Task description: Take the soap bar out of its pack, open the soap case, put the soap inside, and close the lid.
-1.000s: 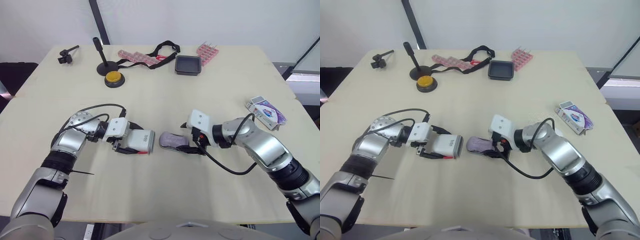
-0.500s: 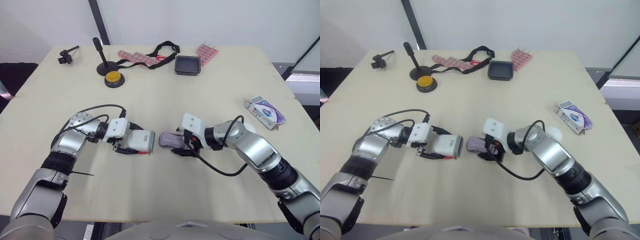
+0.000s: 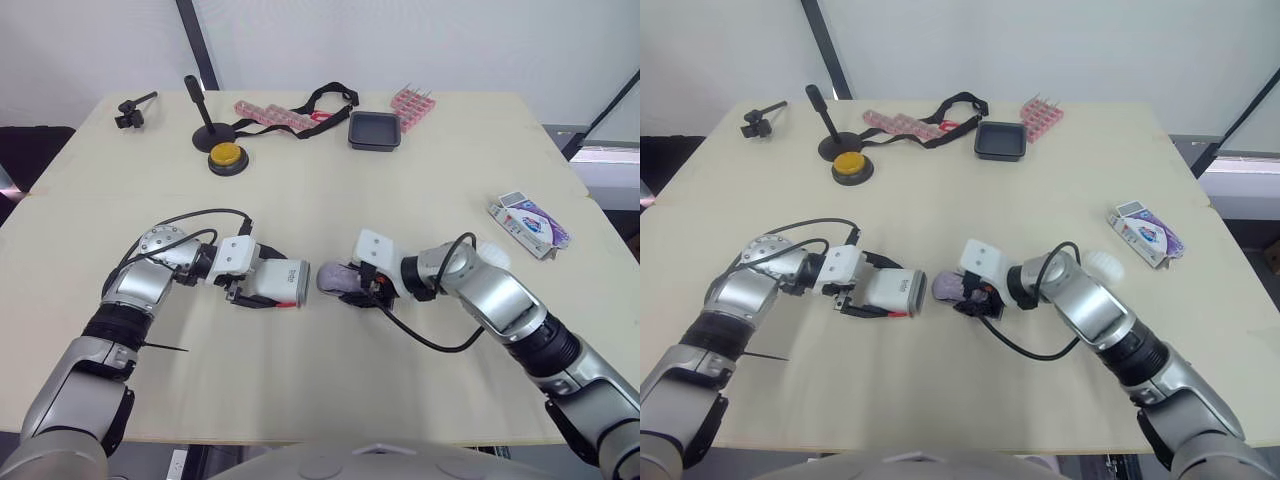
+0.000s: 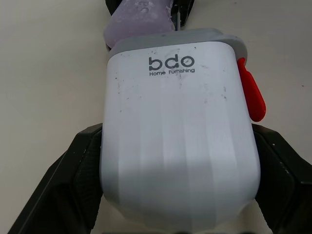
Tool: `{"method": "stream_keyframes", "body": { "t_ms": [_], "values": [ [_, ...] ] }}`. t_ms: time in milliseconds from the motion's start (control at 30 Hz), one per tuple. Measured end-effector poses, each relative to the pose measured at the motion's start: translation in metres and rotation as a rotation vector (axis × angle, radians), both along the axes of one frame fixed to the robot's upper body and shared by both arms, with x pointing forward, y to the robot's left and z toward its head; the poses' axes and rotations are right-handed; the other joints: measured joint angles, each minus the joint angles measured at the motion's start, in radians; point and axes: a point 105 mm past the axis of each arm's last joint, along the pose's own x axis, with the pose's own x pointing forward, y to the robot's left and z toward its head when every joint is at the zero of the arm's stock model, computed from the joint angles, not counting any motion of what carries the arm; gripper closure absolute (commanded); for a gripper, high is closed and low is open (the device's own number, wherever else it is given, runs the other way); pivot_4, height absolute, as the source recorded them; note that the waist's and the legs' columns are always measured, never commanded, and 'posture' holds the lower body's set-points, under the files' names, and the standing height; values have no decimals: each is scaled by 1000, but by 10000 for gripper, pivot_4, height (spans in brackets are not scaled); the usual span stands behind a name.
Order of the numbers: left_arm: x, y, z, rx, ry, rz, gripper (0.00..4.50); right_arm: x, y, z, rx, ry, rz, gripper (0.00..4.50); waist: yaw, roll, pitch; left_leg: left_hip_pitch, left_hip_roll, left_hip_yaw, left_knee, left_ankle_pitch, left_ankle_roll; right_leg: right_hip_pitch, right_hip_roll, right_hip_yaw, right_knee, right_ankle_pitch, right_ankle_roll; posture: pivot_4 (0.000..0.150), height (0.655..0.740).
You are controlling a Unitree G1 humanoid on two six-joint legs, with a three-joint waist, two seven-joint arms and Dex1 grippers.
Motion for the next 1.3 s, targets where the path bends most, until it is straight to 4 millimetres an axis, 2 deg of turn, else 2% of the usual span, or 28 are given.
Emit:
{"method": "stream_keyframes", "body": {
  "t_ms": [267, 400, 567, 933, 1300],
  "values": [
    [0, 0, 0, 1, 6, 5, 10240, 0, -2, 0, -4, -4, 8, 19450, 1, 0, 0, 0, 0, 0, 0, 0, 0, 0, 0, 0, 0, 0, 0, 1500, 7291],
    [1, 0, -1, 3, 8, 14, 10240, -1, -23, 2, -58, -20, 48, 19450, 9, 0, 0, 0, 0, 0, 0, 0, 0, 0, 0, 0, -1, 0, 0, 1500, 7291],
    [2, -15, 1, -29, 13, 5, 10240, -2, -42, 24, -93, -74, 114, 19450, 7, 0, 0, -1, 0, 0, 0, 0, 0, 0, 0, 1, 0, 0, 0, 1500, 7291],
    [1, -52, 7, -119, 20, 8, 10240, -11, -45, 33, -137, -47, 182, 19450, 3, 0, 0, -1, 1, 0, 1, 0, 1, 0, 0, 2, 0, 0, 0, 1500, 7291],
    [0, -57, 10, -123, 11, 3, 10240, -12, -39, 28, -155, -12, 189, 19450, 3, 0, 0, -1, 1, 0, 1, 1, 1, 0, 0, 2, 0, 0, 0, 1500, 7291]
  ]
}}
